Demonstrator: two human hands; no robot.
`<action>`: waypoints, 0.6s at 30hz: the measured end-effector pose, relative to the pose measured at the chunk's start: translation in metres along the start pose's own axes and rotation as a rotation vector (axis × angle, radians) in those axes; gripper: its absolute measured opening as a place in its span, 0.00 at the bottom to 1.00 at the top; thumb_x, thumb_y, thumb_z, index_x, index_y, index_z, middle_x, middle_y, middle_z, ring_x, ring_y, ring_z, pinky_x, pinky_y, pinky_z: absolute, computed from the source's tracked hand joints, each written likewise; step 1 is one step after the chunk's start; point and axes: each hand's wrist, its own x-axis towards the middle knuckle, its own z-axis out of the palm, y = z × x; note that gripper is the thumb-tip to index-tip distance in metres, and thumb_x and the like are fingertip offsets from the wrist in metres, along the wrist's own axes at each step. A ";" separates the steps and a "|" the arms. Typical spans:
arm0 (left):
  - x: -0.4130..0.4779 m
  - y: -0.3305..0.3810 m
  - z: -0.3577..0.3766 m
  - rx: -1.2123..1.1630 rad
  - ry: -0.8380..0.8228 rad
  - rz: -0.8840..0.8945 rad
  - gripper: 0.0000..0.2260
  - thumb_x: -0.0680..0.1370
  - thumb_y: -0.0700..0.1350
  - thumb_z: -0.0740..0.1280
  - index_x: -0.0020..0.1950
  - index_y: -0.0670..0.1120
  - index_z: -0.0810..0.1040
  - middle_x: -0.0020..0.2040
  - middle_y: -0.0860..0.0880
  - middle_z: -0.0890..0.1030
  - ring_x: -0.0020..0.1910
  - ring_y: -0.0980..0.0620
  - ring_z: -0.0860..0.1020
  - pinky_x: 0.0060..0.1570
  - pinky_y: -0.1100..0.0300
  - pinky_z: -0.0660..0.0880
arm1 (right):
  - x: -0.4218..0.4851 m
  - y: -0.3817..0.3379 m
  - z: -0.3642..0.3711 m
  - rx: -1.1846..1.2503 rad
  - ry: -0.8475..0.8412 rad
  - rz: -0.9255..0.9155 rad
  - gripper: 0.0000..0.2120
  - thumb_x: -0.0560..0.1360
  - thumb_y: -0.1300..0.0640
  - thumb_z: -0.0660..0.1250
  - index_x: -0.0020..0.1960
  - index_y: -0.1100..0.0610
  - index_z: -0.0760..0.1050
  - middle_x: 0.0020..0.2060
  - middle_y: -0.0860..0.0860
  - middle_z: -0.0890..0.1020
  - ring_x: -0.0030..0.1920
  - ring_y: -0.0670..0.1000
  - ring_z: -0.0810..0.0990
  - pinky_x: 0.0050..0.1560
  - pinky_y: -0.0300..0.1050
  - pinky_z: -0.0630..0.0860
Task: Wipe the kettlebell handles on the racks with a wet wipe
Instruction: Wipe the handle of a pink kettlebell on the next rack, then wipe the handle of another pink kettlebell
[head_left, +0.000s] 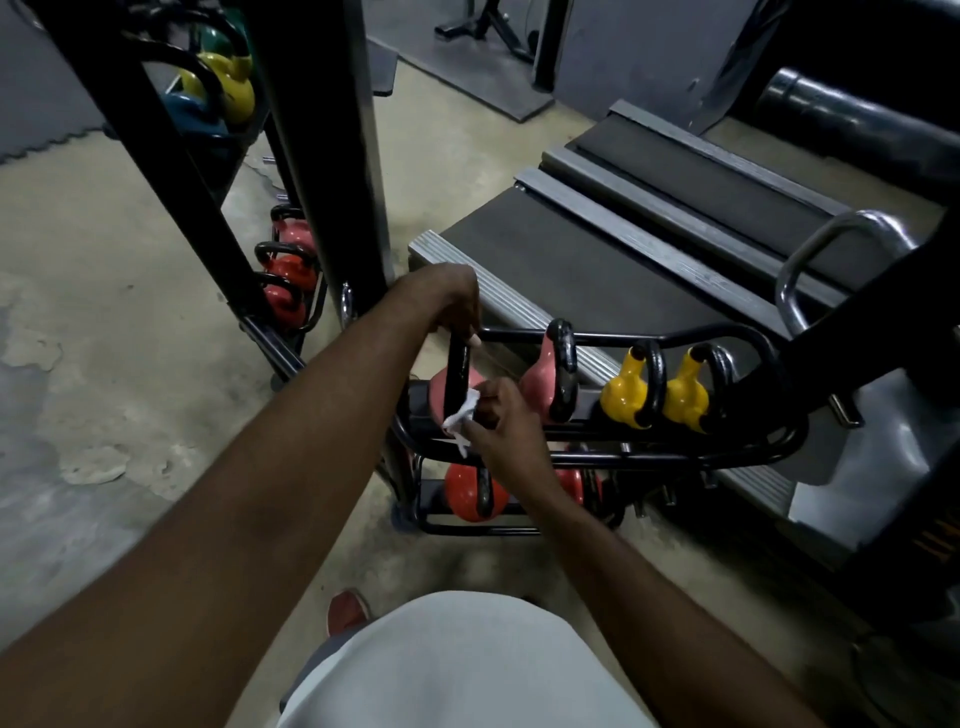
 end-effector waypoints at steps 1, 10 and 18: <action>-0.001 -0.001 0.000 -0.009 -0.009 0.001 0.17 0.70 0.47 0.78 0.58 0.47 0.84 0.55 0.46 0.84 0.51 0.44 0.83 0.54 0.49 0.81 | -0.001 -0.001 -0.002 0.014 0.019 -0.033 0.09 0.75 0.58 0.72 0.53 0.54 0.74 0.43 0.47 0.84 0.43 0.41 0.83 0.42 0.39 0.81; 0.001 0.002 0.019 -0.117 0.223 0.142 0.15 0.72 0.47 0.76 0.57 0.47 0.84 0.54 0.49 0.84 0.51 0.52 0.81 0.51 0.59 0.75 | 0.000 0.034 -0.100 -0.259 0.219 -0.438 0.09 0.78 0.60 0.69 0.57 0.54 0.82 0.51 0.48 0.82 0.52 0.41 0.80 0.51 0.30 0.72; 0.006 0.056 0.056 -0.292 0.507 0.246 0.13 0.74 0.50 0.73 0.58 0.50 0.83 0.56 0.51 0.84 0.56 0.54 0.81 0.57 0.57 0.76 | 0.037 0.030 -0.147 -0.289 0.307 -0.410 0.14 0.73 0.68 0.67 0.54 0.56 0.84 0.53 0.50 0.77 0.53 0.44 0.76 0.53 0.29 0.72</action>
